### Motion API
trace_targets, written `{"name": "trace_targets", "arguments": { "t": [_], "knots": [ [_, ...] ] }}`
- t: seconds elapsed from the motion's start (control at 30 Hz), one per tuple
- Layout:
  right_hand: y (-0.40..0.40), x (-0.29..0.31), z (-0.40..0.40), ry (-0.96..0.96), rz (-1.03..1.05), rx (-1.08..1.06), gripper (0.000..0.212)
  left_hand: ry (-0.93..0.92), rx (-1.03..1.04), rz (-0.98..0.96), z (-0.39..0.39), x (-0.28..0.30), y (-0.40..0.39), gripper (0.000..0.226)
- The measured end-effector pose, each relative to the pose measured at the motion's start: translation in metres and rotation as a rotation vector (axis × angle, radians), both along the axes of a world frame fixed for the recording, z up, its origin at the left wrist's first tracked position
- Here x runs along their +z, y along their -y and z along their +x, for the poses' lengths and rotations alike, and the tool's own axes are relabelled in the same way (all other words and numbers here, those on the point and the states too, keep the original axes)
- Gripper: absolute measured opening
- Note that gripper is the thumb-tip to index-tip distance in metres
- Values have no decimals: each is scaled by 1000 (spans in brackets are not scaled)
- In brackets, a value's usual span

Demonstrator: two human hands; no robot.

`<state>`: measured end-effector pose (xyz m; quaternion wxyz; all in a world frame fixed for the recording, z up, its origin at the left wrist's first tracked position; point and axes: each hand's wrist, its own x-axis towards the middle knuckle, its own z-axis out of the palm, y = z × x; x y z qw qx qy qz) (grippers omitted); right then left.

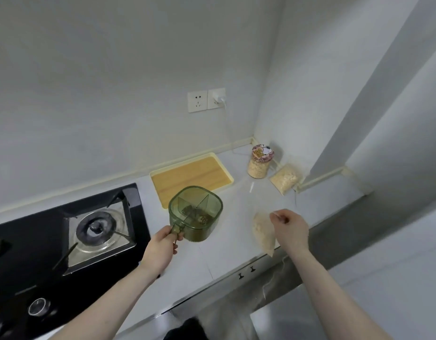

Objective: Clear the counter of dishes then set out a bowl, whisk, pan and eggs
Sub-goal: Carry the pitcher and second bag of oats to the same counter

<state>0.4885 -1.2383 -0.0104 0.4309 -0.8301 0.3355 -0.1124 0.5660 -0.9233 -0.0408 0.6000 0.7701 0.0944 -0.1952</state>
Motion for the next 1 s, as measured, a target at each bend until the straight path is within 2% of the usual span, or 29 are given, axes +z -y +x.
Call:
{"name": "trace_targets", "arguments": {
  "t": [0.67, 1.0],
  "knots": [
    [109, -38, 151, -11, 36, -265, 15, -15, -185, 70, 92, -14, 62, 24],
    [141, -51, 203, -45, 27, -267, 16, -38, -191, 94, 110, -19, 104, 24]
  ]
}}
